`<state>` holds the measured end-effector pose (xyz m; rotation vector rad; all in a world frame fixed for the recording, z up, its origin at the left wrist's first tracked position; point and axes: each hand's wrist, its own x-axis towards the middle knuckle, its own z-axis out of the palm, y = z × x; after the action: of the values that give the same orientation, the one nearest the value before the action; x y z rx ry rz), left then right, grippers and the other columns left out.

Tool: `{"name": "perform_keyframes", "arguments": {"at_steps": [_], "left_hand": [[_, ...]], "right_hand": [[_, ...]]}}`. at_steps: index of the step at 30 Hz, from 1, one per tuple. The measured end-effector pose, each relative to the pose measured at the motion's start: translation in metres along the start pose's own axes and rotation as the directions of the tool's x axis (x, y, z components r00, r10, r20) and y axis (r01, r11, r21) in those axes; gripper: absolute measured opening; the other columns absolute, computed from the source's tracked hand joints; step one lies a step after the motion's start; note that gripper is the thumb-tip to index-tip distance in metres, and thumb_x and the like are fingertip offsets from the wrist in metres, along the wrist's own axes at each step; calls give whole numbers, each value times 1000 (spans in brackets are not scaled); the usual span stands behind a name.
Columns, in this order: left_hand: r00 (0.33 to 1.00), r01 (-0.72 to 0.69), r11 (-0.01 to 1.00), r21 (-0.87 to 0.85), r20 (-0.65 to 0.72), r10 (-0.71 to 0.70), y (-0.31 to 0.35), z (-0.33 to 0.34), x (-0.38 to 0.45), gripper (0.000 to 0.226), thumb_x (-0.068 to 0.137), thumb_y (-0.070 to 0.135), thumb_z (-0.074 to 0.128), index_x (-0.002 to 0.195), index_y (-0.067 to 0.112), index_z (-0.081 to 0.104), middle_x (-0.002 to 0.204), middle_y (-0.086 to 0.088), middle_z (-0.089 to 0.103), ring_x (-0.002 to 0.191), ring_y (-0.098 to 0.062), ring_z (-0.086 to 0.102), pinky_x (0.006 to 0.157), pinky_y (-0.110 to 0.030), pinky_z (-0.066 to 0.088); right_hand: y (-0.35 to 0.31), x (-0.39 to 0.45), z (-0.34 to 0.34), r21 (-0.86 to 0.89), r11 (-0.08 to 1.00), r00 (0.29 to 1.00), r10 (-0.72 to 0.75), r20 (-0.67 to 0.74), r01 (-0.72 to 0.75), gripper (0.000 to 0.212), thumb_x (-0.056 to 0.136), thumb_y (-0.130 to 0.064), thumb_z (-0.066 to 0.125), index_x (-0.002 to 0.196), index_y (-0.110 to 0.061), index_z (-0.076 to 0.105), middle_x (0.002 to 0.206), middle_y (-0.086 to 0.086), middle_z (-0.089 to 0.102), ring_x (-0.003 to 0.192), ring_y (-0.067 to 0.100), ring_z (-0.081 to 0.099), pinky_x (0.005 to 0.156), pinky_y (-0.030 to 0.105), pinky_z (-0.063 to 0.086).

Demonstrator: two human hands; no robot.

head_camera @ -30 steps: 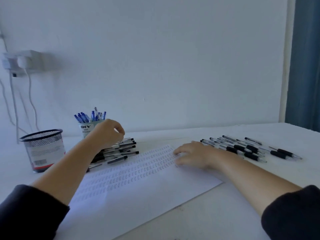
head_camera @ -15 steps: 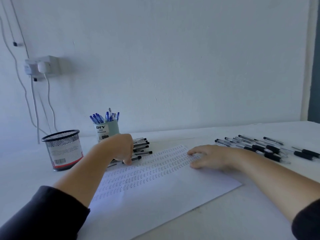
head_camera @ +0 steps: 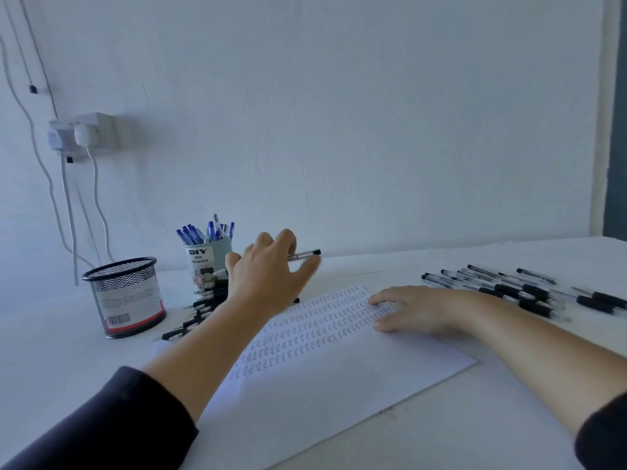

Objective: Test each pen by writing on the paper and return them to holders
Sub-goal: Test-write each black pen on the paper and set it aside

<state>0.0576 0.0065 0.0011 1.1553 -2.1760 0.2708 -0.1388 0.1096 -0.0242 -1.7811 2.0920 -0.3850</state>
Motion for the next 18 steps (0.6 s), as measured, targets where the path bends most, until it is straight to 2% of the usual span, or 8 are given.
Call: {"name": "perform_keyframes", "arguments": {"at_steps": [3, 6, 9, 14, 16, 18], "left_hand": [[998, -40, 989, 141, -36, 45, 11, 3, -8, 54, 75, 76, 46, 91, 25, 40, 85, 8, 48, 81, -15, 47, 86, -37, 26], [996, -63, 982, 178, -57, 74, 16, 7, -12, 57, 71, 78, 48, 84, 23, 42, 77, 9, 49, 78, -15, 45, 82, -36, 25], [992, -75, 988, 135, -88, 88, 17, 10, -14, 52, 72, 71, 51, 77, 20, 40, 67, 9, 43, 71, -15, 41, 76, -33, 21], [986, -101, 995, 3, -136, 101, 13, 9, -14, 40, 63, 57, 38, 70, 18, 35, 59, 7, 35, 56, -12, 30, 70, -31, 15], [983, -115, 993, -36, -149, 108, 12, 10, -14, 45, 61, 62, 32, 70, 18, 38, 60, 7, 37, 57, -13, 34, 71, -31, 16], [983, -128, 992, -16, -135, 125, 13, 9, -13, 56, 62, 71, 30, 78, 19, 44, 71, 7, 43, 68, -15, 43, 74, -30, 18]], "right_hand": [[0, 0, 0, 11, 1000, 1000, 4, 0, -4, 54, 90, -45, 56, 140, -39, 37, 152, -10, 30, 139, 12, 29, 114, 32, 23], [-1, 0, 0, 21, 1000, 1000, 13, 1, -13, 55, 89, -45, 57, 140, -40, 37, 152, -9, 31, 138, 13, 31, 113, 32, 25], [-1, -1, 0, 24, 1000, 1000, 20, 0, -20, 54, 89, -45, 57, 140, -40, 38, 151, -9, 32, 137, 13, 32, 113, 33, 25], [-2, -4, 0, 13, 1000, 1000, 9, 2, -9, 54, 91, -44, 56, 141, -39, 37, 152, -8, 30, 138, 13, 30, 112, 30, 25], [-2, -4, 0, 15, 1000, 1000, 8, 5, -8, 54, 91, -44, 55, 141, -39, 37, 152, -9, 30, 138, 12, 30, 112, 30, 24], [-2, -4, 0, 12, 1000, 1000, 0, 7, 0, 55, 91, -45, 55, 141, -38, 36, 152, -9, 29, 139, 12, 29, 113, 31, 23]]}}
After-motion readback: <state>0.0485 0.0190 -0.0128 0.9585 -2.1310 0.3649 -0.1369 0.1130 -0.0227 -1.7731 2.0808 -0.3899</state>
